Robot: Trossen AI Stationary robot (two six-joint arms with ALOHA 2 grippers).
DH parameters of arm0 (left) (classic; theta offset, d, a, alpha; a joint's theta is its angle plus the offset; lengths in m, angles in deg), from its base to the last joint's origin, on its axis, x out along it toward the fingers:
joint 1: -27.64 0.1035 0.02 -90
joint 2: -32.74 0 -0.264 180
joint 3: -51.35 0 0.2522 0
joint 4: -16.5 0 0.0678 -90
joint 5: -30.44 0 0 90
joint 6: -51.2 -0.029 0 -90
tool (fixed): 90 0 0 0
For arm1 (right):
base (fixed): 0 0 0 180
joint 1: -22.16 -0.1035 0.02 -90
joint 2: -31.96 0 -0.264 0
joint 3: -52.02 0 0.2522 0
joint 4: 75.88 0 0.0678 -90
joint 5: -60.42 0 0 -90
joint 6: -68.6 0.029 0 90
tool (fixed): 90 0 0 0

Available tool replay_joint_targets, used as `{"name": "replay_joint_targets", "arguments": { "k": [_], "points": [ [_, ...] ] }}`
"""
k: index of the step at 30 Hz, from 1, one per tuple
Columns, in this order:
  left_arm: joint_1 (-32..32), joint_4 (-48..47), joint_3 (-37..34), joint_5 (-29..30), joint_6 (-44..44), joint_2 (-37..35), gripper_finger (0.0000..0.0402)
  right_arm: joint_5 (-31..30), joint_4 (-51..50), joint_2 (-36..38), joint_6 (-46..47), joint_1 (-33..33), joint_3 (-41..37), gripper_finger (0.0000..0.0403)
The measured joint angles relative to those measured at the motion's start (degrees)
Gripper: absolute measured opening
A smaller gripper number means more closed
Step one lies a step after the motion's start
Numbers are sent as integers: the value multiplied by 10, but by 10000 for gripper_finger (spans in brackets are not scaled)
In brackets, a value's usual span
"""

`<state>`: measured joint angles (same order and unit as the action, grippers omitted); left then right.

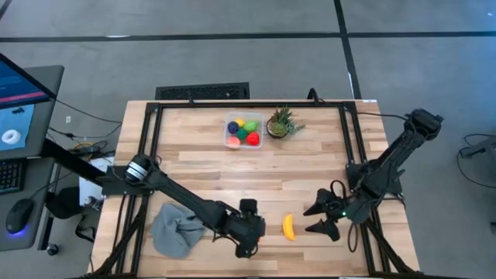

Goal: Pick and placing Produce into tupperware
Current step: Put the tangerine into the transparent container

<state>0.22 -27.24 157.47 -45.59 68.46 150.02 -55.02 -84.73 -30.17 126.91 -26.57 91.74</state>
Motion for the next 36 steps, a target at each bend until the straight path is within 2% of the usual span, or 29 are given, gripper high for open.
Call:
{"name": "replay_joint_targets", "arguments": {
  "k": [6, 12, 21, 26, 36],
  "points": [
    [0, -64, 45, -3, -34, 32, 325, -21, -3, 0, 17, -37, 0, 363],
    [1, -60, 49, -24, -30, 43, 332, -52, -13, 0, 17, -62, 0, 363],
    [7, -93, 47, -32, 5, 57, 339, -55, -24, 0, 17, -64, 0, 363],
    [14, -83, 48, -61, 26, 80, 339, -55, -30, 0, 17, -64, 0, 363],
    [21, -84, 48, -76, 40, 86, 339, -55, -34, 0, 13, -64, 0, 363]
  ]
}}
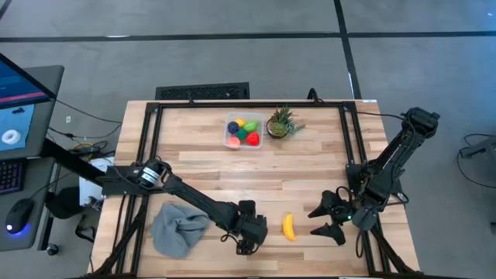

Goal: Pick and placing Produce into tupperware
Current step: Put the tangerine into the transparent container

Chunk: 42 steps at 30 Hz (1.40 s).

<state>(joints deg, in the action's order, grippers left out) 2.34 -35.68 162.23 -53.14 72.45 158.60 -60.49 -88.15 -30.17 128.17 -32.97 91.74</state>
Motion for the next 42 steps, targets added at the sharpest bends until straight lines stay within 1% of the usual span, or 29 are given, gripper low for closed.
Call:
{"name": "replay_joint_targets", "arguments": {
  "k": [5, 7, 12, 15, 21, 23, 36, 42],
  "points": [
    [4, 7, 0, -17, 10, 8, 339, 0, -3, 0, 0, 0, 0, 363],
    [4, 4, 0, -33, 10, 9, 339, 0, -3, 0, 0, 0, 0, 363],
    [6, 5, 0, -19, 11, 9, 339, 0, -3, 0, 0, 0, 0, 363],
    [11, 5, 0, -27, 16, 9, 339, 0, -5, 0, 0, 0, 0, 363],
    [17, 6, 0, -17, 23, 9, 339, 0, -6, 0, 0, 0, 0, 363],
    [18, 5, 0, -27, 23, 9, 339, 0, -6, 0, 0, 0, 0, 363],
    [25, 1, 0, -39, 38, 9, 339, -5, -7, 0, 0, 0, 0, 363],
    [25, 9, -1, -61, 36, 22, 339, -5, -8, 0, 0, 0, 0, 363]
  ]
}}
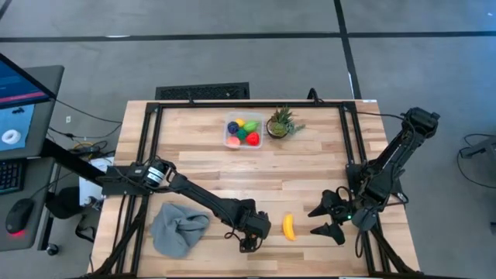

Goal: Pick and placing Produce into tupperware
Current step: Put the tangerine into the transparent container

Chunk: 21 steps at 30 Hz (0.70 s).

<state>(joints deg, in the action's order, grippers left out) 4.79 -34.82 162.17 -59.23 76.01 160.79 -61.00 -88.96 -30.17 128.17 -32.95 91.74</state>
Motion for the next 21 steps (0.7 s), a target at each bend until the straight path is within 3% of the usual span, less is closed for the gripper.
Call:
{"name": "replay_joint_targets", "arguments": {
  "k": [10, 21],
  "points": [
    [-1, 8, 2, 15, 17, 10, 312, 0, -4, 0, 4, 0, 0, 363],
    [1, 6, 1, 10, 17, 10, 245, 0, -3, 0, 4, 1, 0, 363]
  ]
}}
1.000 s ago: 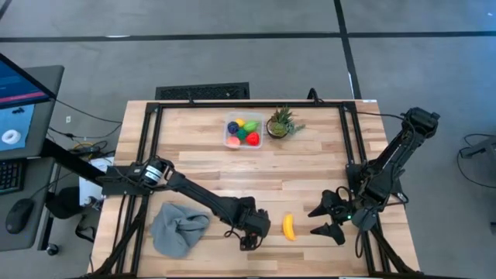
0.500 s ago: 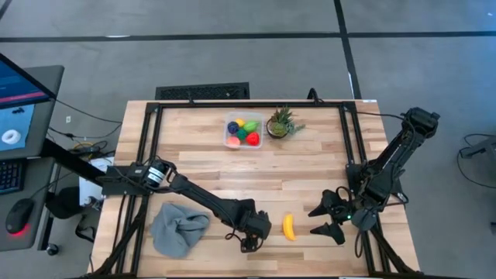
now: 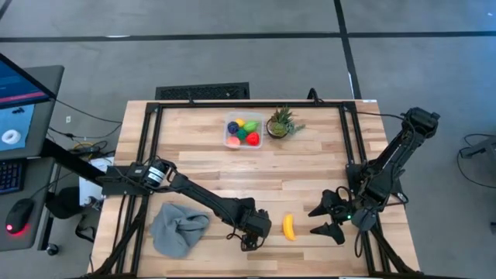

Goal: Pick and placing Produce into tupperware
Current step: Put the tangerine into the transparent container

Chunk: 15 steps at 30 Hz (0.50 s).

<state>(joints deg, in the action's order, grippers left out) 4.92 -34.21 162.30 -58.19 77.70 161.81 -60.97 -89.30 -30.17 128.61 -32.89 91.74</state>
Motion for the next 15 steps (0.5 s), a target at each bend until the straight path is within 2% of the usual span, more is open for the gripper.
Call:
{"name": "replay_joint_targets", "arguments": {
  "k": [7, 15],
  "points": [
    [1, -11, 6, 2, 0, -1, 245, 0, 0, 0, 0, 0, 0, 363],
    [16, -58, 49, 40, -27, -10, 243, 0, 1, 0, 0, 0, 0, 363]
  ]
}}
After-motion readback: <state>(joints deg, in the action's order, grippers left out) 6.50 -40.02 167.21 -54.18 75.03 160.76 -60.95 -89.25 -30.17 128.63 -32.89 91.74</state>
